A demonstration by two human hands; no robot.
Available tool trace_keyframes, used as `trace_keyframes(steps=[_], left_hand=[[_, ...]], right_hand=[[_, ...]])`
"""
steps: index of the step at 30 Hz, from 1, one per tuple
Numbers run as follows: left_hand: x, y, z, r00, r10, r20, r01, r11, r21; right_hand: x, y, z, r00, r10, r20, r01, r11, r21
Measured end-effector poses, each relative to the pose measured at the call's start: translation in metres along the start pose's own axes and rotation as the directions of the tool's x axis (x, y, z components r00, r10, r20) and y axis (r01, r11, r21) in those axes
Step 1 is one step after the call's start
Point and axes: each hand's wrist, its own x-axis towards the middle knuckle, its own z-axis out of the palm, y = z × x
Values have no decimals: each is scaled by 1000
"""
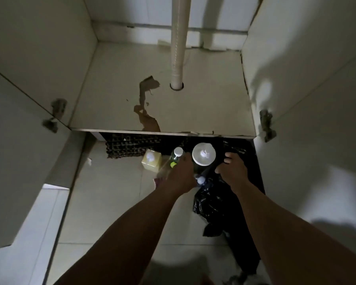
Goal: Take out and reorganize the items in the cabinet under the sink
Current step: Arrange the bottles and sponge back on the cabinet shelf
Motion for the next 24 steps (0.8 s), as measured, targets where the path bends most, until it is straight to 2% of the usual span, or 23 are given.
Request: trace_keyframes(steps=[2, 7, 9, 11, 14, 17, 20, 24], left_hand=[[32, -11, 27, 999, 31, -35, -30, 999, 20], [100, -38, 80, 987, 113, -114, -113, 994, 1], [113, -37, 79, 989, 114, -99, -113, 994, 7], [126, -34, 77, 995, 101, -25, -100, 994, 43], [137, -30, 69, 997, 73, 8, -73, 997, -13], [138, -28, 65, 999, 44, -3, -44, 999, -26], [134, -26, 64, 1000, 22, 8, -22, 999, -46], [129, -24, 57, 998, 46, 33, -43, 995, -86]], right_hand=[[33, 30, 20, 1000, -21, 4, 21, 997, 76], [99, 84, 58, 982, -141, 127, 119, 979, 166], [111, 91, 65, 968, -196, 158, 169, 971, 171], [122, 99, 70, 948, -266, 176, 237, 957, 170], [128, 92, 70, 919, -332, 213, 308, 941, 139], [130, 87, 72, 907, -353, 229, 333, 935, 125], [130, 90, 76, 923, -339, 185, 323, 940, 110], [118, 85, 67, 928, -329, 176, 322, 944, 69]])
